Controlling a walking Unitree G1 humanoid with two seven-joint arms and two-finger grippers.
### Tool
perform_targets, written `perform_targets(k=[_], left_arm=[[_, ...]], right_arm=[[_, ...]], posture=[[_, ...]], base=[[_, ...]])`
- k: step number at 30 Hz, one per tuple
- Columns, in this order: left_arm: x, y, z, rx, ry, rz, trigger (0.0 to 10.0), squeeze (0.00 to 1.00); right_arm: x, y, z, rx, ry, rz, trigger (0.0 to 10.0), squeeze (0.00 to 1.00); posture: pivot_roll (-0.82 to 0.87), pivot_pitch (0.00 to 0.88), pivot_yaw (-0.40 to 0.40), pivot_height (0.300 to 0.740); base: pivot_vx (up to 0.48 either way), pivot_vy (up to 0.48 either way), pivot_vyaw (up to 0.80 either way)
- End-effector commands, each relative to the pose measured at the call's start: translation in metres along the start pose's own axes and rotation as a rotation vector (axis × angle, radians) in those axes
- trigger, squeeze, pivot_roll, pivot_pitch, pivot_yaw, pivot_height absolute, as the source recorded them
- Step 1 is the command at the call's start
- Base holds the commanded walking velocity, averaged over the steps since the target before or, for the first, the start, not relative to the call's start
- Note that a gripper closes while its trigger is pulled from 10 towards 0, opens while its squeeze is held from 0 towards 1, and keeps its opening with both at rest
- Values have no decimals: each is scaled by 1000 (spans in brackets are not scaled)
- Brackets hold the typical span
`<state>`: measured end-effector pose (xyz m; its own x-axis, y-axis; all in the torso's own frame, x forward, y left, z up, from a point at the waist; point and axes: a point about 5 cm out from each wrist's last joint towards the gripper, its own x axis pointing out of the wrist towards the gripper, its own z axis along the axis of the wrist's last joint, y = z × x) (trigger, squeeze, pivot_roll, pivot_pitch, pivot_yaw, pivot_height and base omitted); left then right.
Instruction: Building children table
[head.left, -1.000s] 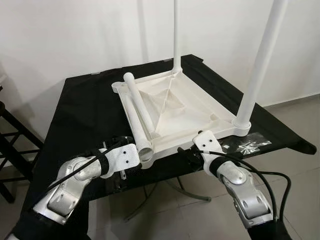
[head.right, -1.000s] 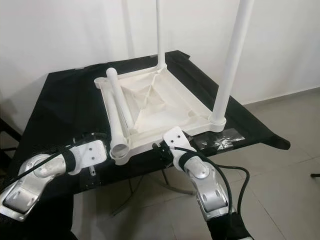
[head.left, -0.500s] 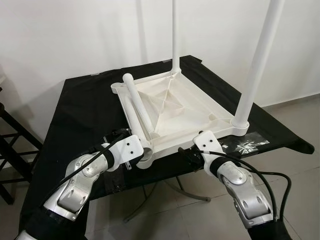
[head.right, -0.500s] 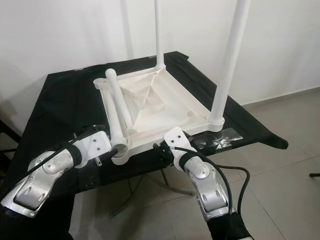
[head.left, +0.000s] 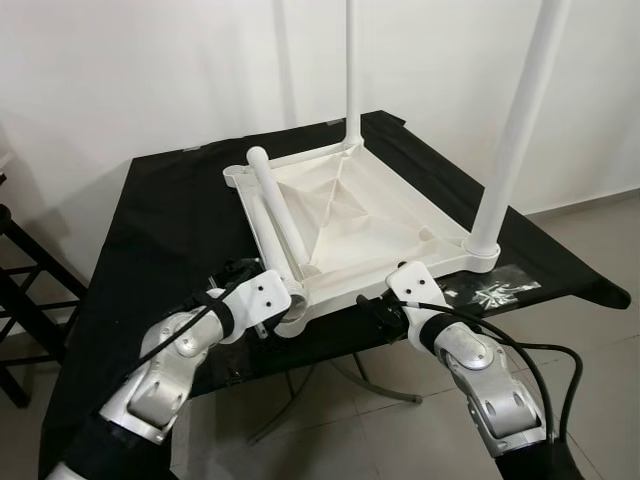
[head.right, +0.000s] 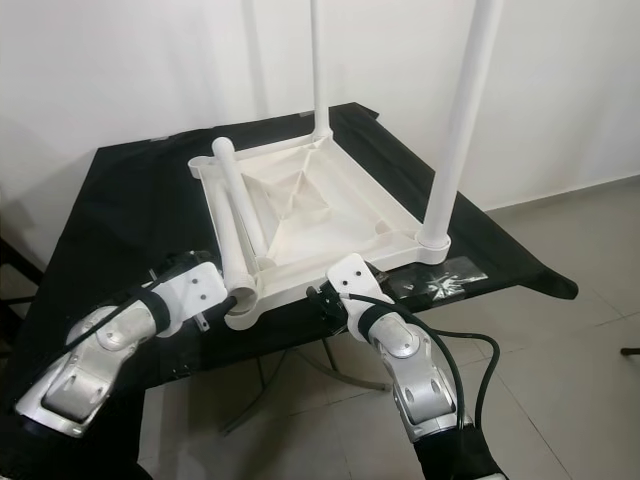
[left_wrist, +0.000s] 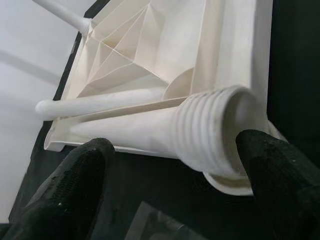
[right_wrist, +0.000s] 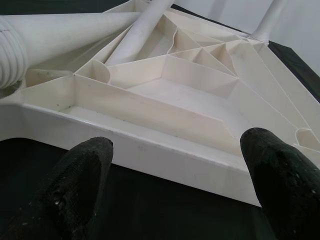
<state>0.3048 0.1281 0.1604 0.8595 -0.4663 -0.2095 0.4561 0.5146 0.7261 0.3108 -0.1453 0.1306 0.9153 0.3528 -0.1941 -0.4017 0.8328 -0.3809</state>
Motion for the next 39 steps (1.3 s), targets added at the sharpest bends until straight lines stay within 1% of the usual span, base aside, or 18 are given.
perform_targets(k=[1, 7, 8, 12, 15, 17, 18, 19, 20, 21, 28, 33, 36, 37, 39], left_arm=[[2, 0, -5, 11, 37, 11, 10000, 0], [7, 1, -9, 32, 77, 47, 10000, 0], [8, 3, -12, 49, 106, 71, 10000, 0], [11, 4, -17, 32, 140, 130, 10000, 0], [13, 4, -17, 25, 145, 146, 10000, 0], [15, 5, -18, 20, 159, 184, 10000, 0], [15, 5, -18, 20, 159, 184, 10000, 0], [18, 6, -21, 38, 182, 207, 5412, 0], [18, 6, -21, 38, 182, 207, 5412, 0], [19, 6, -22, 45, 190, 211, 0, 0], [20, 2, -29, 66, 232, 213, 0, 0], [22, -1, -31, 36, 239, 211, 0, 0], [23, -2, -31, 26, 239, 218, 275, 0], [24, -2, -30, 15, 237, 219, 706, 0], [24, -2, -30, 7, 235, 219, 706, 0]], right_arm=[[3, 4, 2, -9, 8, 11, 10000, 0], [3, 4, 2, -8, 7, 7, 10000, 0], [3, 4, 2, -6, 7, 5, 10000, 0], [3, 4, 2, -3, 7, 6, 10000, 0], [3, 4, 2, -3, 6, 7, 10000, 0], [3, 5, 2, -2, 6, 6, 10000, 0], [3, 5, 2, -2, 6, 6, 10000, 0], [3, 4, 2, 2, 5, 4, 10000, 0], [3, 4, 2, 2, 5, 4, 10000, 0], [3, 5, 2, 2, 5, 4, 10000, 0], [3, 5, 2, 1, 5, 8, 10000, 0], [3, 4, 2, -1, 6, 4, 10000, 0], [3, 4, 2, -2, 6, 3, 10000, 0], [3, 4, 2, -2, 6, 4, 10000, 0], [3, 4, 2, -2, 6, 5, 10000, 0]], posture=[[-83, 0, 66, 740], [-84, 0, 71, 740], [-84, 0, 71, 740], [-84, 0, 72, 740], [-84, 0, 72, 740], [-83, 0, 75, 740], [-83, 0, 75, 740], [-76, 0, 70, 740], [-76, 0, 70, 740], [-76, 0, 70, 740], [-83, 0, 70, 740], [-84, 0, 69, 740], [-85, 0, 69, 740], [-85, 0, 69, 740], [-85, 0, 69, 740]], base=[[0, 0, 0], [0, 0, 0], [0, 0, 0], [0, 0, 0], [0, 0, 0], [0, 0, 0], [0, 0, 0], [0, 0, 0], [0, 0, 0], [0, 0, 0], [0, 0, 0], [0, 0, 0], [0, 0, 0], [0, 0, 0], [0, 0, 0]])
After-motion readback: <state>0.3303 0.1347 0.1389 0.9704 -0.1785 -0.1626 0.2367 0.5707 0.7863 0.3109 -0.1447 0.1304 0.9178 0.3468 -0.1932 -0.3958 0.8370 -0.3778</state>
